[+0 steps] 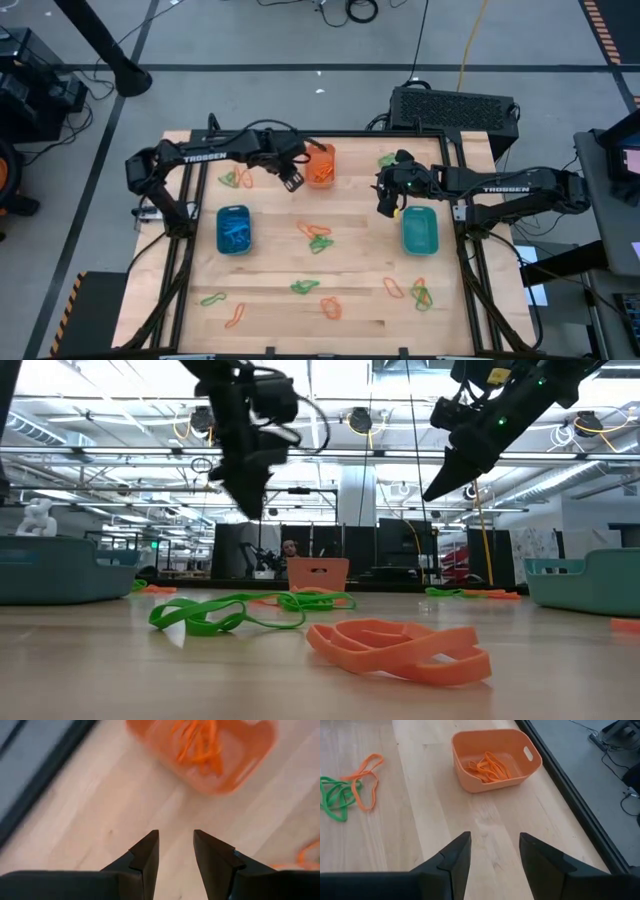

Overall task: Sort rubber bands into baskets
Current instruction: Put the orange rubber band into the orange bin

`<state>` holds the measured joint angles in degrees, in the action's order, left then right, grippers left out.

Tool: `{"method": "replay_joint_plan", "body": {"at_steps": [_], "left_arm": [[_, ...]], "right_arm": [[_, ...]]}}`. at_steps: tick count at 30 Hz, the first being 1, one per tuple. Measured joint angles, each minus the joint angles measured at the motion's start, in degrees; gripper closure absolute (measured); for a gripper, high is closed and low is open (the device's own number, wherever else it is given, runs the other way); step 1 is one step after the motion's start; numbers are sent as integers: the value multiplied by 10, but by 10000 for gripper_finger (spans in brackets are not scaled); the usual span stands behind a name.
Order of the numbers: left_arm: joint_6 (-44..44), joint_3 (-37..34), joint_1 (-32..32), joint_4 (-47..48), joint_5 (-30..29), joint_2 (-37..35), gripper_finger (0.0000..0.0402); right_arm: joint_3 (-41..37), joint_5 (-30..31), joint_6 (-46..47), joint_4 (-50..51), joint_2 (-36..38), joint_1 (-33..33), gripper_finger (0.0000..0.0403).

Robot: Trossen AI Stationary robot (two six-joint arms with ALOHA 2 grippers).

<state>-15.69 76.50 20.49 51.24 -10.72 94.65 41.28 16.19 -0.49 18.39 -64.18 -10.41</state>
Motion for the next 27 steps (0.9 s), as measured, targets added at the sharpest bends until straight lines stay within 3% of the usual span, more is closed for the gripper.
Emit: {"method": "replay_joint_plan", "body": {"at_steps": [10,17,27], "left_arm": [[-92,-141,0,2,-2,-62,272],[-141,-204,2,0,-62,-101,272],[-182,-291,25,-1,-90,-104,272]], "right_arm": [[0,0,2,7,0,0,243],[0,0,14,3,-9,0,243],[0,0,12,-30,-73,0,243]]}}
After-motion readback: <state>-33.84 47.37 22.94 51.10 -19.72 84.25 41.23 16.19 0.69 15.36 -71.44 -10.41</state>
